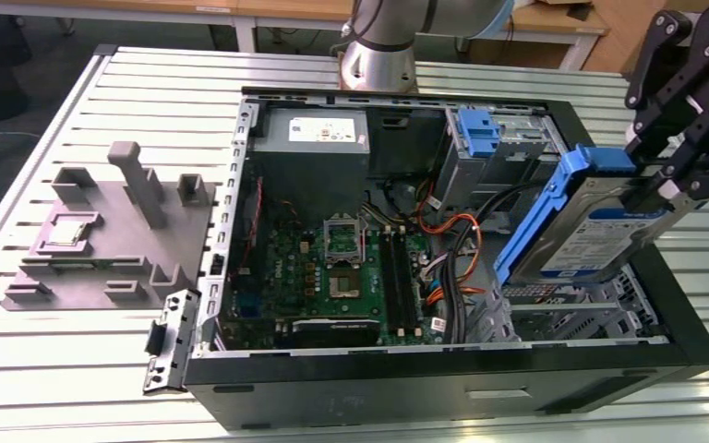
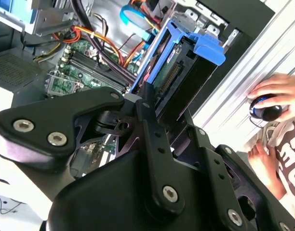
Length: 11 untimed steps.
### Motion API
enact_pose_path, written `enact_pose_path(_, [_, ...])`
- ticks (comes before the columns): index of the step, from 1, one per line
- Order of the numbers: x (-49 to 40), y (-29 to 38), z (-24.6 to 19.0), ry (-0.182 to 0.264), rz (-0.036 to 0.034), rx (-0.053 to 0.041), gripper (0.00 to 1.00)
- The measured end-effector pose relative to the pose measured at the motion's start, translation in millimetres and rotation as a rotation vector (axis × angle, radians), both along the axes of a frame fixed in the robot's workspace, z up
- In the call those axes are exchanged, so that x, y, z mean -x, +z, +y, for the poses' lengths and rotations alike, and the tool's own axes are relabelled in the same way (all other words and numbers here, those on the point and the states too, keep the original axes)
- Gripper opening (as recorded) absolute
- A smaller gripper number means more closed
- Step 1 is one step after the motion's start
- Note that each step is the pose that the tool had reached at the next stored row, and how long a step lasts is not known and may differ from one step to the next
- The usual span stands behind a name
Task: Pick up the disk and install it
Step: 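Pick up the disk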
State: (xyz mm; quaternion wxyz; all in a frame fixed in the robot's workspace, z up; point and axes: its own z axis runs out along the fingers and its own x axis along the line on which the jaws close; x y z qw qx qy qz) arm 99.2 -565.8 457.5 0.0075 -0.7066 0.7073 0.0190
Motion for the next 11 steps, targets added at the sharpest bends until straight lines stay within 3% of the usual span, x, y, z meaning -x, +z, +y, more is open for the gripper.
enact_pose_path(5, [-7.7, -2.2, 0.0, 0.0, 0.0, 0.0001, 0.35])
enact_pose_path(11, [-8.2, -4.4, -0.7, 0.0, 0.0, -0.0008, 0.35])
